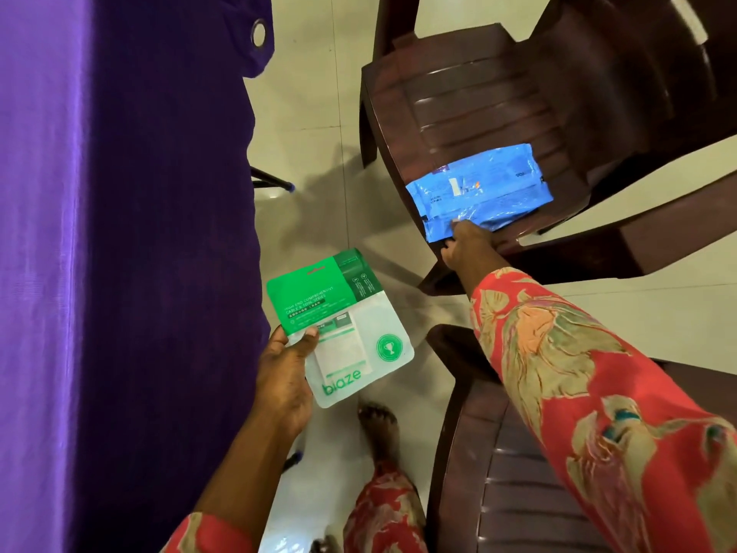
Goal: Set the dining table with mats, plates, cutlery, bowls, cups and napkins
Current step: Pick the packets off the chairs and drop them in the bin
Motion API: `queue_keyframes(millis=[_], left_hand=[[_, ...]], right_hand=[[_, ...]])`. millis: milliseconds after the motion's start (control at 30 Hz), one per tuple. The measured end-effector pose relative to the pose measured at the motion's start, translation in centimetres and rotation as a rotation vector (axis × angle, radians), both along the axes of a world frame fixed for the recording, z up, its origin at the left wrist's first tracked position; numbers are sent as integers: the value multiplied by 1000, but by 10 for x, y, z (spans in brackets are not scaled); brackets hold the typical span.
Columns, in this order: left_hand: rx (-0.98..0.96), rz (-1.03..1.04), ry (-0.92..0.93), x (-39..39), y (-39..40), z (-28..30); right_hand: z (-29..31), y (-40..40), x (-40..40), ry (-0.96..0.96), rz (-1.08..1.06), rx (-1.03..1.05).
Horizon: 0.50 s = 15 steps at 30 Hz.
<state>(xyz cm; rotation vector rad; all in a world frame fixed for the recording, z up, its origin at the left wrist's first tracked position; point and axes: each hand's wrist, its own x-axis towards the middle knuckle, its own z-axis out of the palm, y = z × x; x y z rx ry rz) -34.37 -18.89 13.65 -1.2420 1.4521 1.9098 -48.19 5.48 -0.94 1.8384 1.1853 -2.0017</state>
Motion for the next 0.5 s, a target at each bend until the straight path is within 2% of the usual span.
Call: queue_keyframes(millis=[67, 200, 367, 500], left_hand=[[4, 2, -2, -1, 1, 3], [4, -8, -2, -3, 1, 8], [35, -9, 16, -3, 0, 20], [31, -30, 53, -8, 2, 36]], right_hand=[[8, 4, 2, 7, -122, 0], [45, -4, 10, 113, -139, -42], [78, -7, 31, 199, -44, -125], [112, -6, 45, 298, 128, -242]])
